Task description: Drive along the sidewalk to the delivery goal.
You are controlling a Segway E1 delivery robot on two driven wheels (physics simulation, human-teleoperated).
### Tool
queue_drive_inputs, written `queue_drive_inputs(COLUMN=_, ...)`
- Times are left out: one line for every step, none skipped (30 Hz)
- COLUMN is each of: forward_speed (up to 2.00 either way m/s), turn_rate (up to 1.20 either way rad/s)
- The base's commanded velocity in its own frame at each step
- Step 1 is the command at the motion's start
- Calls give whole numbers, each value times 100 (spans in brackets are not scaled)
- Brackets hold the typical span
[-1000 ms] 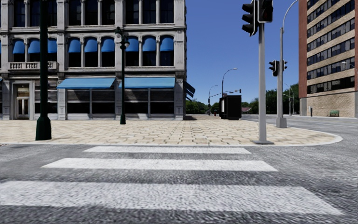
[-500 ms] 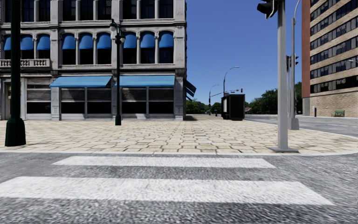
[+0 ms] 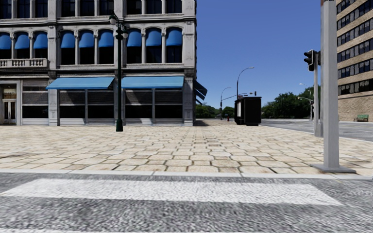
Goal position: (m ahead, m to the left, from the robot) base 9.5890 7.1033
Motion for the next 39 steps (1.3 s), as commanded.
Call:
queue_drive_inputs(forward_speed=172, turn_rate=20)
queue_drive_inputs(forward_speed=172, turn_rate=20)
queue_drive_inputs(forward_speed=172, turn_rate=20)
queue_drive_inputs(forward_speed=172, turn_rate=20)
queue_drive_inputs(forward_speed=172, turn_rate=20)
queue_drive_inputs(forward_speed=172, turn_rate=20)
queue_drive_inputs(forward_speed=172, turn_rate=20)
queue_drive_inputs(forward_speed=172, turn_rate=20)
queue_drive_inputs(forward_speed=172, turn_rate=20)
queue_drive_inputs(forward_speed=172, turn_rate=20)
queue_drive_inputs(forward_speed=172, turn_rate=20)
queue_drive_inputs(forward_speed=172, turn_rate=20)
queue_drive_inputs(forward_speed=172, turn_rate=20)
queue_drive_inputs(forward_speed=172, turn_rate=20)
queue_drive_inputs(forward_speed=172, turn_rate=20)
queue_drive_inputs(forward_speed=172, turn_rate=20)
queue_drive_inputs(forward_speed=172, turn_rate=20)
queue_drive_inputs(forward_speed=172, turn_rate=25)
queue_drive_inputs(forward_speed=172, turn_rate=29)
queue_drive_inputs(forward_speed=172, turn_rate=29)
queue_drive_inputs(forward_speed=172, turn_rate=32)
queue_drive_inputs(forward_speed=172, turn_rate=35)
queue_drive_inputs(forward_speed=172, turn_rate=36)
queue_drive_inputs(forward_speed=172, turn_rate=36)
queue_drive_inputs(forward_speed=172, turn_rate=36)
queue_drive_inputs(forward_speed=172, turn_rate=36)
queue_drive_inputs(forward_speed=172, turn_rate=36)
queue_drive_inputs(forward_speed=172, turn_rate=36)
queue_drive_inputs(forward_speed=172, turn_rate=36)
queue_drive_inputs(forward_speed=172, turn_rate=36)
queue_drive_inputs(forward_speed=172, turn_rate=36)
queue_drive_inputs(forward_speed=172, turn_rate=36)
queue_drive_inputs(forward_speed=172, turn_rate=36)
queue_drive_inputs(forward_speed=172, turn_rate=36)
queue_drive_inputs(forward_speed=172, turn_rate=36)
queue_drive_inputs(forward_speed=172, turn_rate=36)
queue_drive_inputs(forward_speed=172, turn_rate=36)
queue_drive_inputs(forward_speed=172, turn_rate=36)
queue_drive_inputs(forward_speed=172, turn_rate=36)
